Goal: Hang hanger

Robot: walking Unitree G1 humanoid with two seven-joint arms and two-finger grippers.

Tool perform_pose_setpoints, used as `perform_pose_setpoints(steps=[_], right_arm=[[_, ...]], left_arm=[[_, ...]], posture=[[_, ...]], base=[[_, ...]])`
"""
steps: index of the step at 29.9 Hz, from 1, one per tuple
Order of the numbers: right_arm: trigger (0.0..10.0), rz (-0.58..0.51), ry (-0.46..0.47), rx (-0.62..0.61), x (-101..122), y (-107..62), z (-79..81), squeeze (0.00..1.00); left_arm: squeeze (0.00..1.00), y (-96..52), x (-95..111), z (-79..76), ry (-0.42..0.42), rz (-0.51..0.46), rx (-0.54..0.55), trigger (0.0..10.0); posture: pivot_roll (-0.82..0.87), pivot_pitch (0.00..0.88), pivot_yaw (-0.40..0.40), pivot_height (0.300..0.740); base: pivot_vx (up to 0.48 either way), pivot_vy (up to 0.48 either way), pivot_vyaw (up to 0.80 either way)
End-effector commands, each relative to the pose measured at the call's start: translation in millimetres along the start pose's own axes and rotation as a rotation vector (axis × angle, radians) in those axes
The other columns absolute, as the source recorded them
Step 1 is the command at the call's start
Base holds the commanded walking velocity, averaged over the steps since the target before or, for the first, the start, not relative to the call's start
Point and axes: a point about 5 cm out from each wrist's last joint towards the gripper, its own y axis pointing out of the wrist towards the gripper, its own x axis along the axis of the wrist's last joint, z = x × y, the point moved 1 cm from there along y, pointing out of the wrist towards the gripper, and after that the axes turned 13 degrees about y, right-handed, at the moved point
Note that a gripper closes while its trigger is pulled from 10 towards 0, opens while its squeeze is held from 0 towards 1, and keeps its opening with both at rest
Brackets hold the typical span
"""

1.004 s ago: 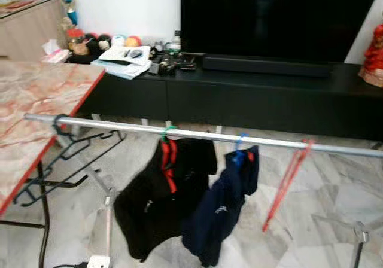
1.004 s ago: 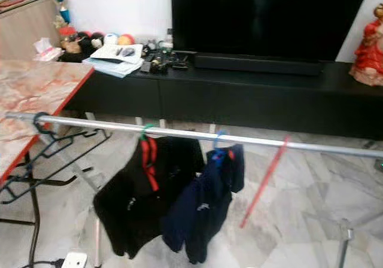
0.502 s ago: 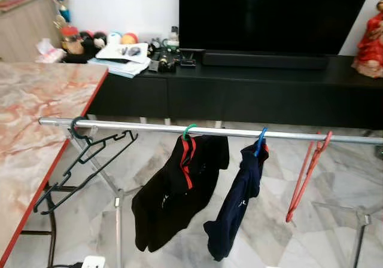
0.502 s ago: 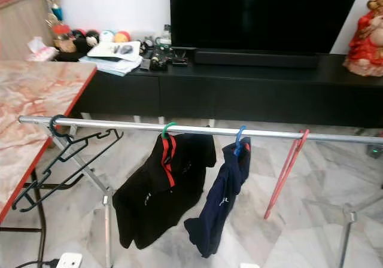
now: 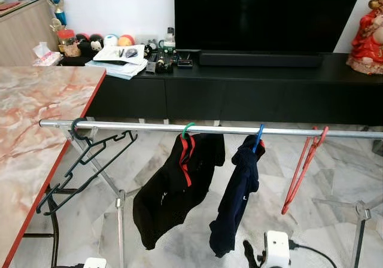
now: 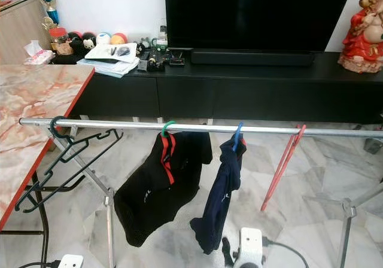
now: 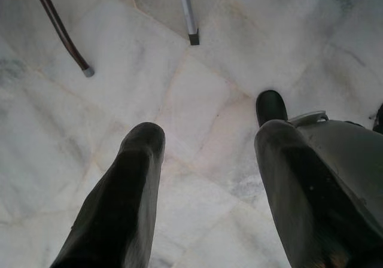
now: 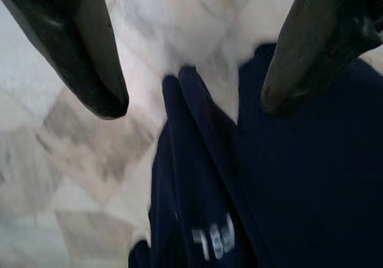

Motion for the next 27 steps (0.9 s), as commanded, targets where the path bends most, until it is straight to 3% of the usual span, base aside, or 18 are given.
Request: perform_pose_setpoints(steps=[1, 4, 6, 10, 16, 18, 27], right_arm=[[10.0, -0.07, -0.005, 0.049, 8, -1.6, 4.0, 0.0], [10.0, -0.178, -0.024, 0.097, 23, -7.0, 6.6, 0.0], [10.0, -0.313, -0.044, 0.096, 43, -16.8, 4.8, 0.0], [10.0, -0.406, -0.062, 0.102, 61, -25.8, 7.3, 0.0], [10.0, -0.272, -0.049, 0.255, 50, -20.3, 26.5, 0.0], [10.0, -0.214, -0.046, 0.412, 50, -17.9, 43.2, 0.0], [10.0, -0.302, -0.043, 0.536, 95, -15.1, 56.9, 0.0]], left_arm=[[0.0, -0.5, -5, -2.3, 0.009, 0.017, -0.012, 10.0], [0.0, -0.5, -5, -2.4, 0.009, 0.016, -0.014, 10.0], [0.0, -0.5, -5, -2.7, 0.013, 0.016, -0.019, 10.0], [0.0, -0.3, -4, -4.3, 0.035, 0.015, -0.031, 10.0], [0.0, 0.0, -1, -4.1, 0.041, 0.007, -0.031, 10.0], [0.0, 0.2, 0, -3.9, 0.043, 0.003, -0.029, 10.0], [0.0, 0.1, 0, -2.2, 0.042, -0.003, -0.018, 10.0]], posture=[[-0.02, 0.038, -0.016, 0.74], [-0.02, 0.037, -0.017, 0.74], [-0.04, 0.032, -0.016, 0.74], [-0.04, 0.025, -0.013, 0.74], [-0.04, 0.014, -0.007, 0.74], [-0.03, 0.01, -0.01, 0.74], [-0.03, 0.02, -0.01, 0.74]], base=[[0.0, 0.0, 0.0], [0.0, 0.0, 0.0], [0.0, 0.0, 0.0], [0.0, 0.0, 0.0], [0.0, 0.0, 0.0], [0.0, 0.0, 0.0], [0.0, 0.0, 0.0]])
